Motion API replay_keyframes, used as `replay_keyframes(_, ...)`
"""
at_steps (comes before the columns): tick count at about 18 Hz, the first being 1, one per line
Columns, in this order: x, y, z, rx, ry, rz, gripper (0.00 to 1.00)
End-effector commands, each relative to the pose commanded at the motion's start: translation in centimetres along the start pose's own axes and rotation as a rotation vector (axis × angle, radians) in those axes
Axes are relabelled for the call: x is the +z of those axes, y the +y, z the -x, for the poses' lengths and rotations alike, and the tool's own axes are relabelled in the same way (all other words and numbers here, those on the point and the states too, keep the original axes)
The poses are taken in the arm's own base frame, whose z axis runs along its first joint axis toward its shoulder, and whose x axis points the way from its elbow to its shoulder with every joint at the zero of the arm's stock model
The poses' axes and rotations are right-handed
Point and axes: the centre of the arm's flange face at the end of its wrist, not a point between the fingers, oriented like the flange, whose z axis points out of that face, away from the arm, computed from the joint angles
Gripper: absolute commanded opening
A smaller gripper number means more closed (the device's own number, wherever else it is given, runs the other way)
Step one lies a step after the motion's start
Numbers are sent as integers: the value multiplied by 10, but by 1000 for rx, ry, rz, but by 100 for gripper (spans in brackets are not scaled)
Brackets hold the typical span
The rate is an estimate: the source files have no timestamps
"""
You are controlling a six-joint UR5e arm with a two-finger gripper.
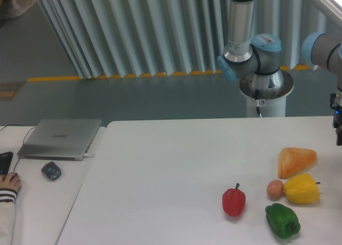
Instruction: Place the triangular bread in the basket
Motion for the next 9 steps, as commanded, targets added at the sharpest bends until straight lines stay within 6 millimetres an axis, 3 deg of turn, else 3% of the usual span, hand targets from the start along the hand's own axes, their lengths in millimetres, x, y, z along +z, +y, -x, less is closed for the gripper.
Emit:
replay_keyframes(7, -3, -9, 0, -61, -6, -2, 100)
replay_keyframes(9, 4, -10, -1, -79, 7, -5, 100)
